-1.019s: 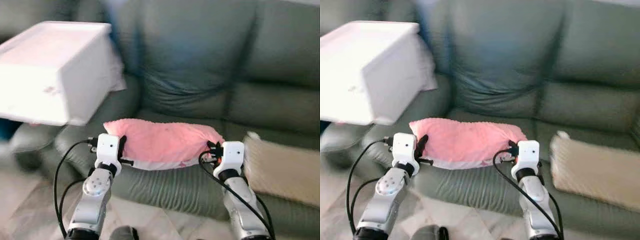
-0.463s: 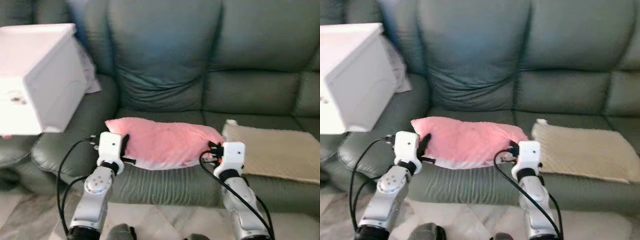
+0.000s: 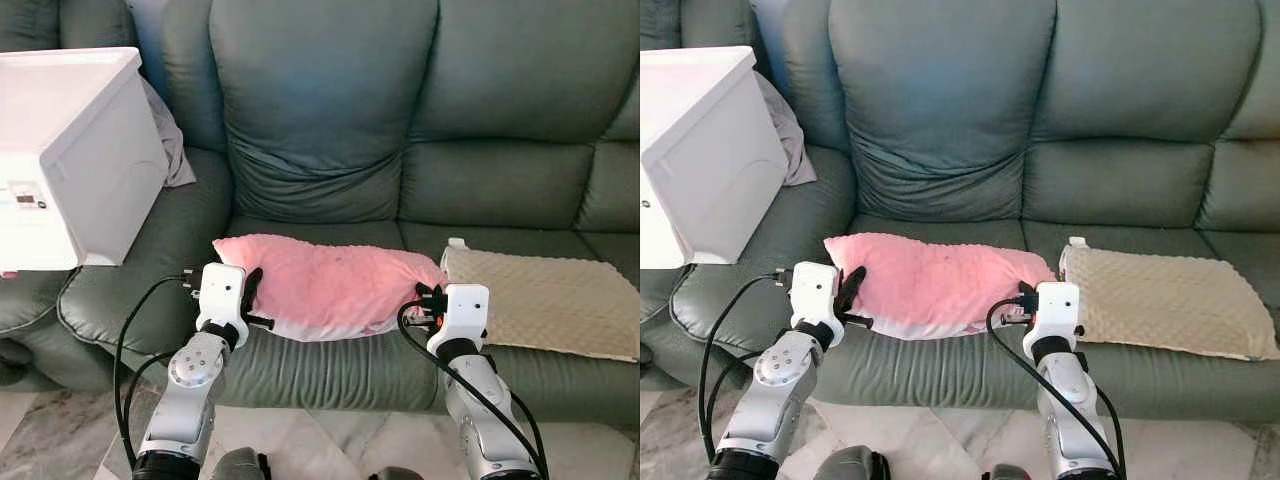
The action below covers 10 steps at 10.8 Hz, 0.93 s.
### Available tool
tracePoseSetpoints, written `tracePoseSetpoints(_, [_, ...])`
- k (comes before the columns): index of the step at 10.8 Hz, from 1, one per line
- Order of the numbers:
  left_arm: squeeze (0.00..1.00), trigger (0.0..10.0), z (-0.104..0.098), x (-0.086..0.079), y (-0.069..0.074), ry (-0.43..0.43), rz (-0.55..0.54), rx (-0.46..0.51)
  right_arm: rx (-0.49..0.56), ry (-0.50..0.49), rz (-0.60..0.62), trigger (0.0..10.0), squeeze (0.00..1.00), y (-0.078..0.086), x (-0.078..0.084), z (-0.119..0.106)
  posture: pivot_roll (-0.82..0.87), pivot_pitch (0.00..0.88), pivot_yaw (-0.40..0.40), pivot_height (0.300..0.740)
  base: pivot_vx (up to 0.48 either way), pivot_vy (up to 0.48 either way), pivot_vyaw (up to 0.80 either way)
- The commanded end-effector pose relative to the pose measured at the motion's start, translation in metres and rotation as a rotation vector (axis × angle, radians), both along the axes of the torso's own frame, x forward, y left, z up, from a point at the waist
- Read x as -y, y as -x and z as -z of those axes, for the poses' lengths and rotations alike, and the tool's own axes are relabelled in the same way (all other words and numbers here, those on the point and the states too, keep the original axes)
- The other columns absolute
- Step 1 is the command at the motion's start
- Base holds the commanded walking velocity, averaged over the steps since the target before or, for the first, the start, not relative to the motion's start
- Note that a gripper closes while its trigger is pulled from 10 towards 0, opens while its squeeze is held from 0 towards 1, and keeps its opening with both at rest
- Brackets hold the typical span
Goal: Move the pillow to the sofa
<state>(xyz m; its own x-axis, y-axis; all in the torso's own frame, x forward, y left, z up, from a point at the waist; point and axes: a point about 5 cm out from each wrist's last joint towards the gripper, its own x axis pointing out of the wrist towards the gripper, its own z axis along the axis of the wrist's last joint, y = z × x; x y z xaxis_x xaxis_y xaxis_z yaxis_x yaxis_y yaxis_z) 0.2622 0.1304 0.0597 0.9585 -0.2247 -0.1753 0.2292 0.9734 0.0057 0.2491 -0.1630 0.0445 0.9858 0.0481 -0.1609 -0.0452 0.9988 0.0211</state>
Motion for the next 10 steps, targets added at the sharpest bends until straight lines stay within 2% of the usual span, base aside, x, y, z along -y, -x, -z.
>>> tracePoseSetpoints(1, [0.0,10.0,-0.0027,0.0025,-0.0005,0.003,0.014,0.012,0.009,-0.001,0.006,10.0,0.0,-0.0009,0.0013,-0.0021,-0.01,0.0,0.018,0.74,0.0,0.0,0.0])
tracePoseSetpoints(6, [0.0,10.0,-0.0005,-0.0001,0.0012,-0.005,-0.007,-0.003,0.011,0.002,-0.005,10.0,0.0,0.0,0.0012,-0.0022,-0.01,0.0,0.016,0.735,0.0,0.0,0.0])
tracePoseSetpoints(10, [0.0,10.0,-0.0005,-0.0005,0.0012,-0.008,-0.011,-0.007,0.01,-0.001,-0.012,10.0,0.0,0.0,-0.0001,-0.0016,-0.01,0.0,0.014,0.676,0.0,0.0,0.0])
